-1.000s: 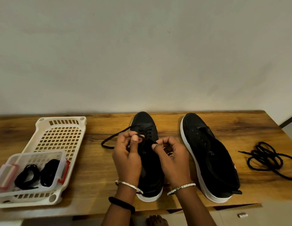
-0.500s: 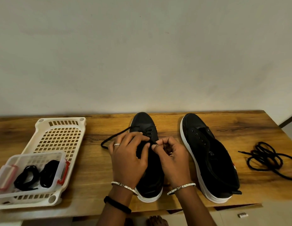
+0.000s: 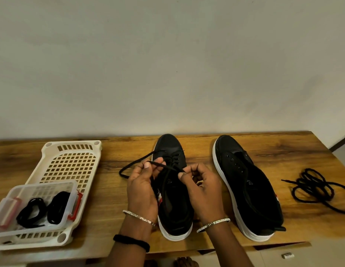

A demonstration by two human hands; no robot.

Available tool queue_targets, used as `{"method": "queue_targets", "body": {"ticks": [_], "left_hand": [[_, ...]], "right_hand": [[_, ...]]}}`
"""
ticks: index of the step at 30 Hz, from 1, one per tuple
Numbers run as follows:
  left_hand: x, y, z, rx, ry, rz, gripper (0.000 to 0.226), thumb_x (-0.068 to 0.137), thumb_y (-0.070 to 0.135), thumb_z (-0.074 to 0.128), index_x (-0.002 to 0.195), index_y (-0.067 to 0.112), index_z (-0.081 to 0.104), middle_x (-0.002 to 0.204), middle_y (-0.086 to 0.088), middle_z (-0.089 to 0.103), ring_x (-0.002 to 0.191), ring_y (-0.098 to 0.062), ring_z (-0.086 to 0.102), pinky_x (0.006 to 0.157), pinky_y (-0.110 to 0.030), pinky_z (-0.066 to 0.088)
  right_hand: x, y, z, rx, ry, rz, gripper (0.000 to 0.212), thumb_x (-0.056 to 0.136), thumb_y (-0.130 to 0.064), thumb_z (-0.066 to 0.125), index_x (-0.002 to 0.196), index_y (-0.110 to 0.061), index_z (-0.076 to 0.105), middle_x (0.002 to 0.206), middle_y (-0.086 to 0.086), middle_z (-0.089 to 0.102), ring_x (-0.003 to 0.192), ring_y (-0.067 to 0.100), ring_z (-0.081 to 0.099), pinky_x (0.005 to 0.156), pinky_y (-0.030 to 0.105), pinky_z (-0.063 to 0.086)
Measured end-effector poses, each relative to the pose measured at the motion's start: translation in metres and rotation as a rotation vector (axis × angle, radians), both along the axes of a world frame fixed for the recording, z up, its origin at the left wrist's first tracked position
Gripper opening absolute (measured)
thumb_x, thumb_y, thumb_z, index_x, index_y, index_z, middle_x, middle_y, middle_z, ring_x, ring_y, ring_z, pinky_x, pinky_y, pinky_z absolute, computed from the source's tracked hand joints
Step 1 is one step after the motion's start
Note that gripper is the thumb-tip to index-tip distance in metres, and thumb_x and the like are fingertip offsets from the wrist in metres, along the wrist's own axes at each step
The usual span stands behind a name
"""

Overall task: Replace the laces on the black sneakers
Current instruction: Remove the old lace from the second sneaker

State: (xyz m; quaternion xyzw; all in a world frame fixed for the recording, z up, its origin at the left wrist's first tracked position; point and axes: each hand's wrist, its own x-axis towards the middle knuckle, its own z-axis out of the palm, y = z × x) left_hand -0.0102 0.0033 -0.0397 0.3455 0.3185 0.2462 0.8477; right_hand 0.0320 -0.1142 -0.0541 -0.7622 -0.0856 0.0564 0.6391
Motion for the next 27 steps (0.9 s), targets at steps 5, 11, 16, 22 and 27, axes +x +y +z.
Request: {"method": "queue_targets", "body": {"ticks": [5,11,16,22,27], "left_hand": [[-0.006,0.010,-0.012,0.921,0.072,-0.083,0.022,0.089,0.005,0.064,0.107,0.018,0.066,0.098,0.001,0.070,0.094,-0.016,0.066,0.079,-0.027,0.051],[-0.011,0.011,-0.024,1.755,0.404,-0.125,0.022,0.081,0.040,0.064,0.102,0.038,0.072,0.111,0.016,0.064,0.108,-0.015,0.056,0.092,-0.036,0.029],[-0.009,0.004,-0.023,1.706,0.363,0.002,0.008,0.084,0.033,0.069,0.090,0.033,0.074,0.093,0.019,0.071,0.095,-0.006,0.063,0.094,-0.035,0.033],[-0.003,0.002,-0.012,0.907,0.213,0.175,0.007,0.092,0.010,0.068,0.087,0.015,0.069,0.079,0.006,0.074,0.080,-0.009,0.072,0.077,-0.038,0.059],[-0.004,0.018,-0.020,0.599,0.247,0.144,0.006,0.097,0.012,0.061,0.094,0.016,0.064,0.087,-0.002,0.074,0.087,-0.023,0.073,0.085,-0.045,0.057]], "right_hand": [[0.001,0.000,0.001,-0.008,0.004,-0.017,0.010,0.082,-0.008,0.076,0.081,-0.016,0.070,0.074,-0.004,0.066,0.067,-0.001,0.058,0.062,0.011,0.046],[0.000,0.001,0.000,-0.022,0.004,-0.020,0.010,0.082,-0.008,0.077,0.081,-0.016,0.071,0.074,-0.004,0.067,0.067,-0.001,0.059,0.061,0.011,0.044],[0.000,0.000,0.000,-0.034,-0.006,-0.018,0.011,0.082,-0.009,0.077,0.081,-0.018,0.070,0.074,-0.004,0.067,0.067,0.002,0.059,0.060,0.011,0.044],[0.000,-0.002,0.002,-0.012,-0.011,-0.012,0.010,0.083,-0.006,0.076,0.082,-0.014,0.070,0.074,-0.001,0.067,0.068,0.006,0.059,0.061,0.012,0.045],[-0.001,-0.001,0.003,-0.008,-0.003,-0.006,0.010,0.083,-0.006,0.076,0.081,-0.014,0.070,0.073,-0.001,0.067,0.065,0.001,0.057,0.060,0.012,0.046]]}}
